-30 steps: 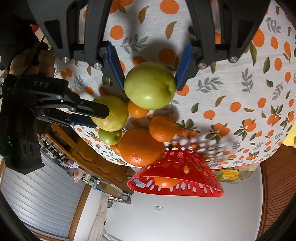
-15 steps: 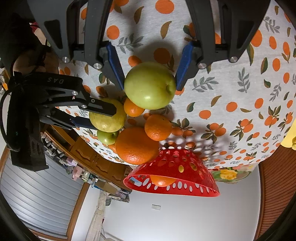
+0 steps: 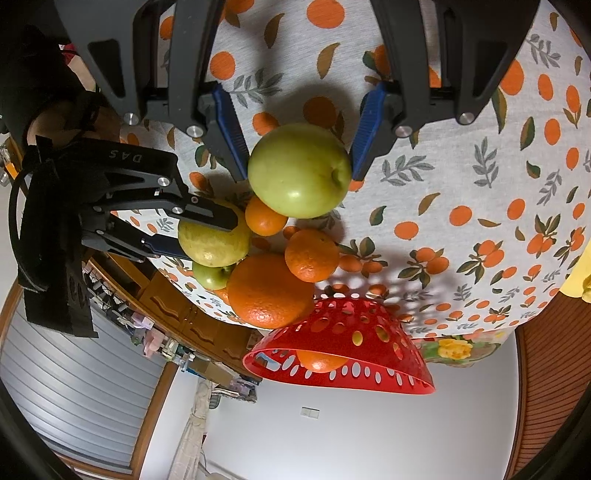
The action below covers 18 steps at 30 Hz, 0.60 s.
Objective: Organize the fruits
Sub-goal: 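Close the left tool on the apple while the right tool grips and lifts the lemon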
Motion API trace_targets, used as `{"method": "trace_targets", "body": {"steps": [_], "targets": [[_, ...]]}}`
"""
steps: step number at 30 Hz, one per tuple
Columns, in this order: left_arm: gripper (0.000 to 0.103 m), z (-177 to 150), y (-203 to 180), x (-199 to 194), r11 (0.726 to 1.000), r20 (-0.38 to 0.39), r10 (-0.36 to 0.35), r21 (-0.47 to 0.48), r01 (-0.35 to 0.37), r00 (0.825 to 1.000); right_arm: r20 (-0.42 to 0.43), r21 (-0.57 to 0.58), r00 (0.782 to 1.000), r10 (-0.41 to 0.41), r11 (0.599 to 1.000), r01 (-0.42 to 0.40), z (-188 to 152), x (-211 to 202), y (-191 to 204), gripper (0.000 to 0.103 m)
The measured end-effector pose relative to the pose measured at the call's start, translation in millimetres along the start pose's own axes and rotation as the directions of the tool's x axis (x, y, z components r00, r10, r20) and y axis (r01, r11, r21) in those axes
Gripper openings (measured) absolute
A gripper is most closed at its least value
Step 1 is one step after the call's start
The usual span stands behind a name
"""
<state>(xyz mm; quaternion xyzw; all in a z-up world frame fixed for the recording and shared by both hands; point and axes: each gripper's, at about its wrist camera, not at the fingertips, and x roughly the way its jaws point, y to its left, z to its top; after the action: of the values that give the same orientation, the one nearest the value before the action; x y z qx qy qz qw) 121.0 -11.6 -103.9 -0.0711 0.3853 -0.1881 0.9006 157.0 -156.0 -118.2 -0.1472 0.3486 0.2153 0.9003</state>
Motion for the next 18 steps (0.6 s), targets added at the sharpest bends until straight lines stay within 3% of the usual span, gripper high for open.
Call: {"method": "trace_targets", "body": {"steps": [18], "targets": [[0.054, 18, 9, -8, 1.0, 0.048, 0.011, -0.006, -0.011, 0.999, 0.076, 0.089, 0.99, 0.122, 0.988, -0.128, 13, -25, -13, 0.064]]}}
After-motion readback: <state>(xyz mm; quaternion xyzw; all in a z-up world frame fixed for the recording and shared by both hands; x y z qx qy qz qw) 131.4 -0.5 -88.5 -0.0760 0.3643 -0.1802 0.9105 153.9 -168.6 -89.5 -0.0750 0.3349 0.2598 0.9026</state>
